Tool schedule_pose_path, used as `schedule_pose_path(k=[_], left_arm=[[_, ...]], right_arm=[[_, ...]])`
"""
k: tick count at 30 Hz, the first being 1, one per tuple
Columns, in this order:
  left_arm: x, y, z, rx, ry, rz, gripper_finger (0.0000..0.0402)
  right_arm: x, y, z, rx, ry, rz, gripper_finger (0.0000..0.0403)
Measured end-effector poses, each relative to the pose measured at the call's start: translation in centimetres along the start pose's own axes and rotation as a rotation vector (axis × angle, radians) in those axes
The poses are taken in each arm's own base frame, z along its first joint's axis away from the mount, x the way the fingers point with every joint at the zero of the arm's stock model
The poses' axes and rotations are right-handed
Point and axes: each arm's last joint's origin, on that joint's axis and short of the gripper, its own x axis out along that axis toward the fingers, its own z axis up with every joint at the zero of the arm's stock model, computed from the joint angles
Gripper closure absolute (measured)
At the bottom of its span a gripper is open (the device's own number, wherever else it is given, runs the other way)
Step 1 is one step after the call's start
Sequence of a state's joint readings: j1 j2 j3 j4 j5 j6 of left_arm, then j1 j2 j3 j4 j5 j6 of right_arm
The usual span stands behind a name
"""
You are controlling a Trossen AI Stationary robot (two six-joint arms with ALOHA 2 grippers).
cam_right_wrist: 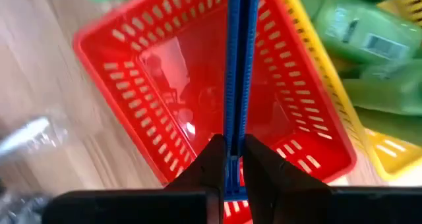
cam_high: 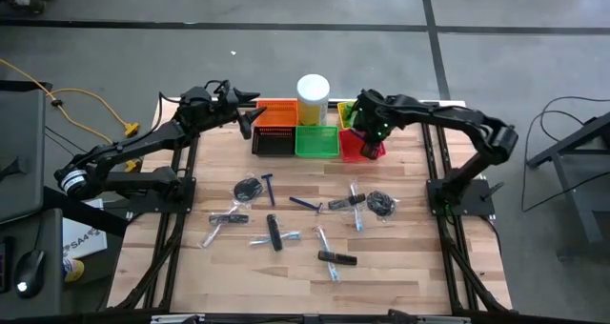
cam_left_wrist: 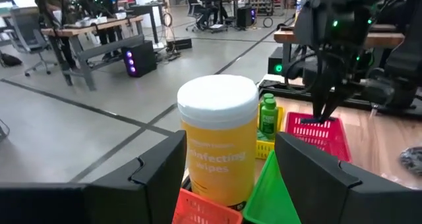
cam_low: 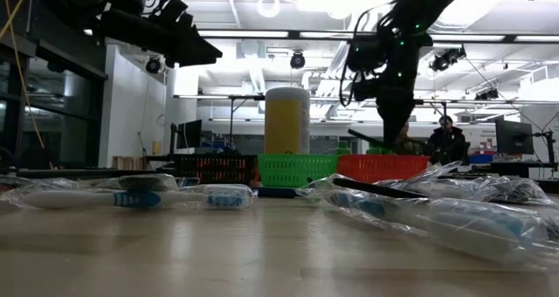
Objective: Pick & Place Travel size toiletries
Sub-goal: Put the blue razor into the red bin
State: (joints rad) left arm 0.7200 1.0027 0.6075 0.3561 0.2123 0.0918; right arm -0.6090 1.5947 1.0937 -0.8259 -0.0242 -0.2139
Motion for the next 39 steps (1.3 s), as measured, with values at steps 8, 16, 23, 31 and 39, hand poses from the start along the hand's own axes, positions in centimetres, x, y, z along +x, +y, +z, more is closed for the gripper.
schedule_pose_path(k=[8,16,23,31,39], left_arm=[[0.0,0.0,0.0,-0.154,0.000,0.009,0.0172],[0.0,0.0,-0.3,-0.398,0.028,0.017,0.0172],[-0.1,-0.1,-1.0,-0.536,0.104,0.033,0.0172],[-0.3,0.0,-0.6,-0.701,0.295,0.105,0.0172],[-1.1,0.1,1.3,-0.761,0.461,0.215,0.0172]], right_arm=[[1.1,-0.2,0.1,-0.086,0.070,-0.025,0.0345],[1.1,-0.1,0.1,-0.108,0.061,0.000,0.0313],[-0.9,-0.6,-0.1,-0.002,-0.047,0.077,0.0292],[-5.1,-2.3,-0.4,0.104,-0.286,0.030,0.0293],[-7.8,-4.6,-0.7,0.193,-0.524,0.149,0.0291]])
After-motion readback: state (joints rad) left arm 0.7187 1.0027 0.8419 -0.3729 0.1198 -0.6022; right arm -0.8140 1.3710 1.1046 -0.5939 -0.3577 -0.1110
